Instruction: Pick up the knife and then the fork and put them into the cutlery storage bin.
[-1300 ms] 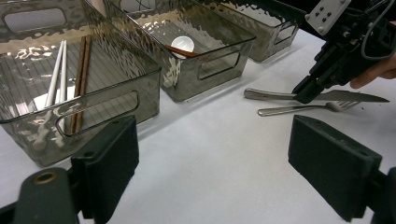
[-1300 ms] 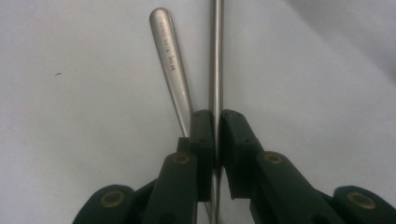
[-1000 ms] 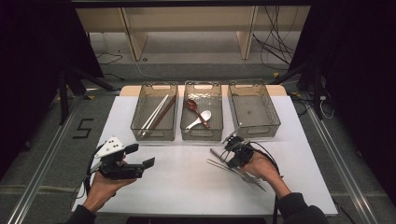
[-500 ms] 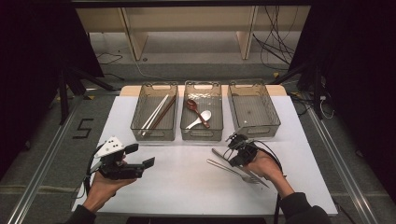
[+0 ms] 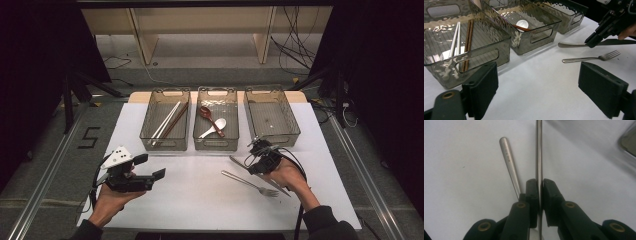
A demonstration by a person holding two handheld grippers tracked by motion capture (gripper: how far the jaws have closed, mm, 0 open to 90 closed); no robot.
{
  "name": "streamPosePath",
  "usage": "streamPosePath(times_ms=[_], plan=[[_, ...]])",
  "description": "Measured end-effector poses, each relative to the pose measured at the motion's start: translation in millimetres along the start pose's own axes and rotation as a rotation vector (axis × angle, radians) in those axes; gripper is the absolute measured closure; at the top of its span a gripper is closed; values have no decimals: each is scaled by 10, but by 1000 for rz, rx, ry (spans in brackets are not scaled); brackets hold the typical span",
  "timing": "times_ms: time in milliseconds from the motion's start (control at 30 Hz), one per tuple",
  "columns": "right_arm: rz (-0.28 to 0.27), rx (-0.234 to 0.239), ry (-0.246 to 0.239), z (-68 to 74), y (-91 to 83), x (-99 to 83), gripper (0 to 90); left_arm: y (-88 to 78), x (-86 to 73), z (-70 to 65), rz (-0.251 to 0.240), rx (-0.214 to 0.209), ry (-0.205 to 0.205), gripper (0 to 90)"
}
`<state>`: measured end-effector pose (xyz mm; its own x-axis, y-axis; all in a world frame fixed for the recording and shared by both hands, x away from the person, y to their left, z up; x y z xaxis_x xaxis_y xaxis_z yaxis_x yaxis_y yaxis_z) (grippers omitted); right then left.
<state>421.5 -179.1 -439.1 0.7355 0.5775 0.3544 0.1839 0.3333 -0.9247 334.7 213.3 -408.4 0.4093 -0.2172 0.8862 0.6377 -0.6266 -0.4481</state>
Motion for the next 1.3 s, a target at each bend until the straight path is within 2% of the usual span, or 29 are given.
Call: streamPosePath(times_ms=[433, 633, 767, 933, 1167, 1300], plan=[[-53, 16, 14, -42, -129, -14, 840, -1, 0, 4, 1, 2, 0, 157], [-90, 27, 24, -52, -228, 8, 840, 4, -4, 5, 1, 4, -4, 157], [-132, 25, 33, -84, -347, 42, 840, 7, -6, 11, -1, 7, -9, 157], [-191, 26, 66, -219, -524, 119, 840, 8, -5, 11, 0, 6, -8, 157], [-264, -6, 105, -436, -838, 347, 840, 8, -4, 17, 0, 6, -11, 157], [-273, -36, 129, -559, -938, 466, 840, 7, -4, 14, -1, 5, -11, 157]])
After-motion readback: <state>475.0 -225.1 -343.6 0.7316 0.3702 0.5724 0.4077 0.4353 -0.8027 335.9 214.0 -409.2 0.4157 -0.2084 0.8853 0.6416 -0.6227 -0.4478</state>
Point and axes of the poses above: each handheld gripper's, and its own axes: y roughly forward along the jaws, x roughly out of its top, z roughly to its left, the point moved 1 cm from there along y, roughly forward along the jaws, and after that the axes turned 2 degrees about y, right-handed, at the moved point
